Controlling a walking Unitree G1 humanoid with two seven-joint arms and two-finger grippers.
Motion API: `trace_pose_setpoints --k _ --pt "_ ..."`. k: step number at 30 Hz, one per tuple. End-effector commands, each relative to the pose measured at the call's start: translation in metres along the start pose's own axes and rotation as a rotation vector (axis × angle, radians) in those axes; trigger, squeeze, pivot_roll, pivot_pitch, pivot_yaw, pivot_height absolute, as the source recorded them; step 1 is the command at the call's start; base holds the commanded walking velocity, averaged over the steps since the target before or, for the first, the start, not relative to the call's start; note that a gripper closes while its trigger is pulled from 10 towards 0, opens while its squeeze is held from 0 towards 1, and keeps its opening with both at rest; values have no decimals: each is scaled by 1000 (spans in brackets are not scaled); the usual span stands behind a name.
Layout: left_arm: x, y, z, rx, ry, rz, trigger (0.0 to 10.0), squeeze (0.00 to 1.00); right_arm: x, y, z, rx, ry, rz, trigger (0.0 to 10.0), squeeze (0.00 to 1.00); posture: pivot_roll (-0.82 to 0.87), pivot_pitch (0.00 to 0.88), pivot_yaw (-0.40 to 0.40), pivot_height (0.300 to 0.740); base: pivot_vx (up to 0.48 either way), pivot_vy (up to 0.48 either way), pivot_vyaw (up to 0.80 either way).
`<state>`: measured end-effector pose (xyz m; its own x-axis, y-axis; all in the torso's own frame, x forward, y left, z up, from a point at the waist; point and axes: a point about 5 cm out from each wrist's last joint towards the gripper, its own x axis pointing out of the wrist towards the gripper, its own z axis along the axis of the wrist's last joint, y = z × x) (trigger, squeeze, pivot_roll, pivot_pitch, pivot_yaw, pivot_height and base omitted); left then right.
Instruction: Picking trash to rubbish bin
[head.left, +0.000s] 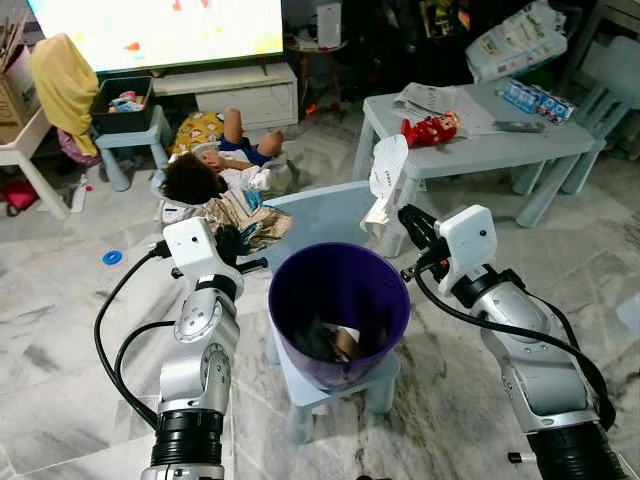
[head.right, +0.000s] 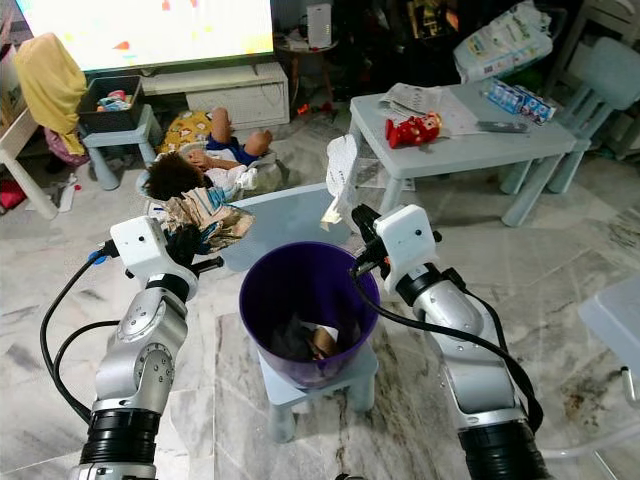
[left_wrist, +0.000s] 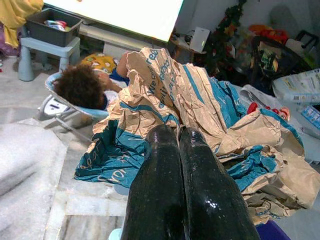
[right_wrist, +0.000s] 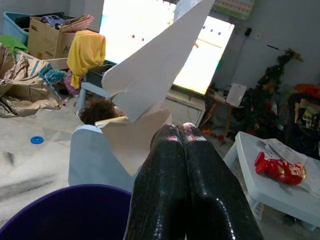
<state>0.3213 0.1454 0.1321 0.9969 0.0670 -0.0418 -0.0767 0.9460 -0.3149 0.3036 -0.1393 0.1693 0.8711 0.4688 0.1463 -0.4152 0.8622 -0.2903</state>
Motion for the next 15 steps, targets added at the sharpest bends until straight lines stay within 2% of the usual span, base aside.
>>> trace_pose_setpoints --k 1,3,15 --pt "2 -2 1 -4 -4 -3 10000 0 1 -1 4 -10 -12 6 10000 0 -74 61 -10 740 0 0 0" --pt "2 -2 2 4 -4 -4 10000 0 1 0 4 -10 -13 7 10000 0 -75 61 -10 740 0 0 0" --pt "2 -2 1 7 -4 -1 10000 0 0 -1 4 -10 -9 9 10000 0 -77 63 -10 740 0 -284 0"
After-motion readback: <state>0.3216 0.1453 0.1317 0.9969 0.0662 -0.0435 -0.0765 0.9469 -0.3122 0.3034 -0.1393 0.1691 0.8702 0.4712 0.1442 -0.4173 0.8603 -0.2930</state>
